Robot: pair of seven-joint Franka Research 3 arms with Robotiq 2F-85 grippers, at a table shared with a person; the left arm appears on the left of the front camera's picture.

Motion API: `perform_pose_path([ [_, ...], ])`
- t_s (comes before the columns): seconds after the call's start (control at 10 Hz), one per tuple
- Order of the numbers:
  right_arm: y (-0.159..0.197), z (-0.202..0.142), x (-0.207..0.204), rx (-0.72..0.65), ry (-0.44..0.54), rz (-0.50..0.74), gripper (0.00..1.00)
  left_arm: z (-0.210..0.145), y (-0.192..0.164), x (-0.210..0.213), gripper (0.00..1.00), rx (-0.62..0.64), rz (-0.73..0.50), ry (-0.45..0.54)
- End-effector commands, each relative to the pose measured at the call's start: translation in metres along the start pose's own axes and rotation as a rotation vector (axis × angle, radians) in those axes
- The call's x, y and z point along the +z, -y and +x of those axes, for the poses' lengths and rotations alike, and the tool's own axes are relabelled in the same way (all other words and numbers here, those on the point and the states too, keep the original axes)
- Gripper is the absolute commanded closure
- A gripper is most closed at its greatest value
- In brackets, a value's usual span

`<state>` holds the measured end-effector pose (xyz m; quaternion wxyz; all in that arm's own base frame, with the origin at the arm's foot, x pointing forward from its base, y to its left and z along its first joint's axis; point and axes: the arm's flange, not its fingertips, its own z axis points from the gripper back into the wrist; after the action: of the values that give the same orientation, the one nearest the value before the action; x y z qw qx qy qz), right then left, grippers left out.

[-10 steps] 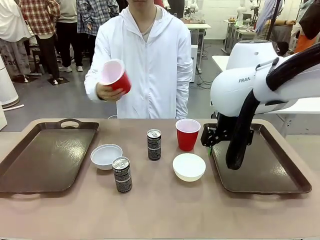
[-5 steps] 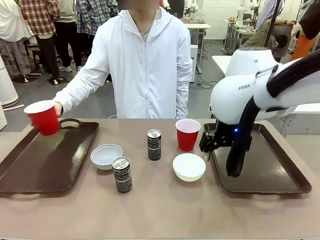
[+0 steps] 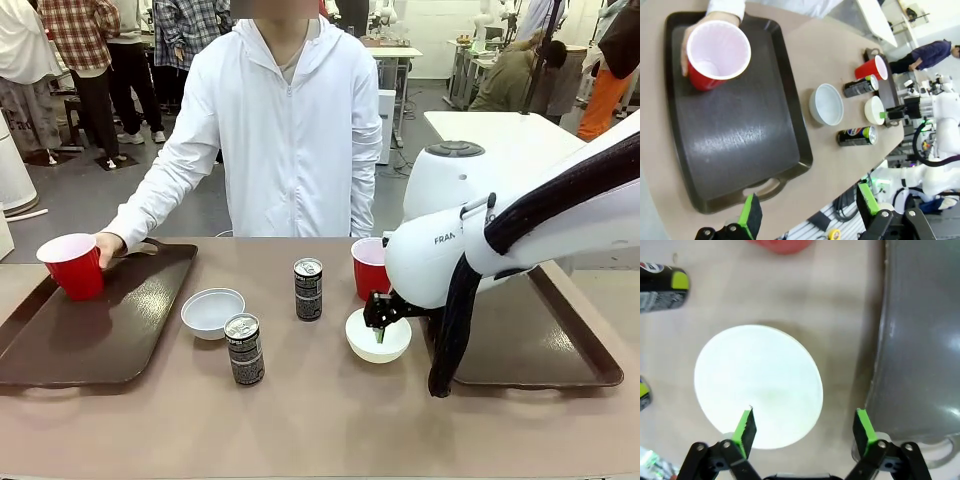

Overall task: Prepare tableware on both trays.
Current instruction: Pick up a Picnic Bowl from the table and place it on a Handle tray.

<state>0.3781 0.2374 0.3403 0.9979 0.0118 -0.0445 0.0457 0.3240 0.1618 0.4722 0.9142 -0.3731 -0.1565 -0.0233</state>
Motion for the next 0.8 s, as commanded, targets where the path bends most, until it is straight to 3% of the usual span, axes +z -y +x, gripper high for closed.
perform_pose_path([
  [0.0, -0.01, 0.006, -0.01, -0.007, 0.015, -0.029, 0.07, 0.001, 0.001, -0.001, 0.0, 0.006, -0.014, 0.012],
  [0.1, -0.01, 0.01, -0.011, -0.009, 0.003, -0.029, 0.57, 0.001, 0.001, -0.001, 0.0, 0.006, -0.014, 0.012],
  [0.2, -0.01, 0.01, -0.01, -0.012, 0.002, -0.026, 0.65, 0.001, 0.001, -0.001, 0.0, 0.006, -0.014, 0.012],
  [0.3, -0.009, 0.01, -0.008, -0.015, 0.003, -0.018, 1.0, 0.001, 0.001, -0.001, 0.0, 0.006, -0.014, 0.012],
  [0.5, -0.007, 0.011, 0.001, -0.026, 0.021, 0.015, 1.0, 0.001, 0.001, -0.001, 0.0, 0.006, -0.014, 0.012],
  [0.6, -0.005, 0.012, 0.004, -0.03, 0.03, 0.028, 0.86, 0.001, 0.001, -0.001, 0.0, 0.006, -0.014, 0.012],
  [0.7, -0.004, 0.013, 0.005, -0.037, 0.034, 0.037, 0.97, 0.001, 0.001, -0.001, 0.0, 0.006, -0.014, 0.012],
])
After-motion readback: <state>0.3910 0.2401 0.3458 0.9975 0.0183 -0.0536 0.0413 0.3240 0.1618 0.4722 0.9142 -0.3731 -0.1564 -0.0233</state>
